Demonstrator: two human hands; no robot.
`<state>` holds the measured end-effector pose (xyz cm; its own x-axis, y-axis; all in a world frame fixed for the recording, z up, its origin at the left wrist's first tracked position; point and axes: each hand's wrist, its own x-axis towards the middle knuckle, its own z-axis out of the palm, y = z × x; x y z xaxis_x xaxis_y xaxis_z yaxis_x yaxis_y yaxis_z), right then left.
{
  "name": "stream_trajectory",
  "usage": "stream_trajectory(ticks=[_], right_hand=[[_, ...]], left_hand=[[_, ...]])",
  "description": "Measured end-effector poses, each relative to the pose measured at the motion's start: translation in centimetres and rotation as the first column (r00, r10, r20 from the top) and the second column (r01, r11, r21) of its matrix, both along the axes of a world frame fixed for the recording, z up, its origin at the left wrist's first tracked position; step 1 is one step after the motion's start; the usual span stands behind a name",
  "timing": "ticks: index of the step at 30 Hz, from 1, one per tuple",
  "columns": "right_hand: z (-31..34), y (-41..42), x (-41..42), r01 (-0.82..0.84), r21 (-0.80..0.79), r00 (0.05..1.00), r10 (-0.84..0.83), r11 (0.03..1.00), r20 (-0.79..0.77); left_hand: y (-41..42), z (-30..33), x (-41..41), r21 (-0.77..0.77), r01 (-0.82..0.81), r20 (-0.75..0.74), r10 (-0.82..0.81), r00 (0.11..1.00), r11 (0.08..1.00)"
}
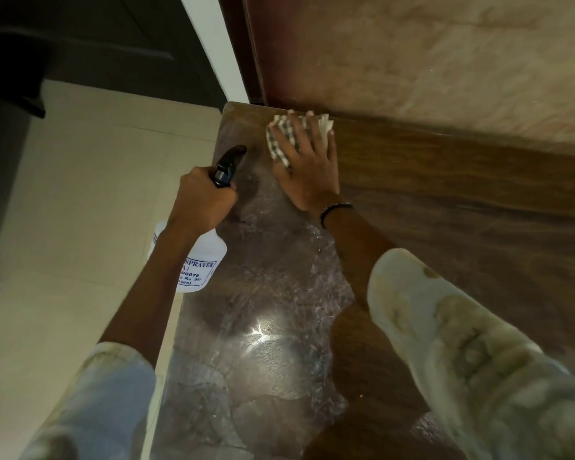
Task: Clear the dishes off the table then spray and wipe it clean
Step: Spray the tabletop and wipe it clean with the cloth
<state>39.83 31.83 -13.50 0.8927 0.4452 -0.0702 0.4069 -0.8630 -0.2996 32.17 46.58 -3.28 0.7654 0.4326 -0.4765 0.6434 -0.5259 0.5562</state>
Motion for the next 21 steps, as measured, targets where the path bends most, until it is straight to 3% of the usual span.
stream_trajectory(ticks=[3, 6, 8, 10, 13, 15, 17, 21], right_hand=[[-0.2, 0.0, -2.2, -0.247, -0.019, 0.965, 0.248, 0.969, 0.081], [-0.3, -4.4, -2.3, -0.487, -0.018, 0.867, 0.486, 0.873, 0.115], [-0.4, -6.2, -0.9, -0.445, -0.023, 0.889, 0.445, 0.895, 0.109], [-0.6, -5.2, 0.5, -0.241, -0.023, 0.965, 0.242, 0.97, 0.101], [-0.2, 0.0, 1.5, -0.012, -0.027, 0.998, 0.014, 1.0, 0.062], [-0.2, 3.5, 1.2, -0.036, -0.033, 0.999, 0.037, 0.999, 0.035], [-0.2, 5.0, 0.2, -0.16, -0.022, 0.985, 0.161, 0.987, 0.055], [-0.6, 1.3, -1.3, -0.42, -0.051, 0.895, 0.423, 0.906, 0.141]], left_hand=[[0.2, 0.1, -0.4, -0.01, -0.019, -0.01, 0.019, 1.0, 1.0], [0.4, 0.2, -0.7, -0.034, -0.024, 0.005, 0.024, 1.0, 0.999], [0.7, 0.1, -0.9, -0.051, -0.03, 0.015, 0.031, 0.999, 0.998], [1.1, 0.0, -1.1, -0.064, -0.034, 0.025, 0.036, 0.999, 0.997], [1.5, 0.0, -1.3, -0.068, -0.043, 0.033, 0.045, 0.998, 0.997], [1.7, 0.0, -1.6, -0.06, -0.052, 0.037, 0.054, 0.998, 0.997], [1.8, 0.0, -1.7, -0.054, -0.062, 0.038, 0.064, 0.997, 0.997], [2.5, -0.1, -1.9, -0.057, -0.046, 0.027, 0.047, 0.999, 0.997]])
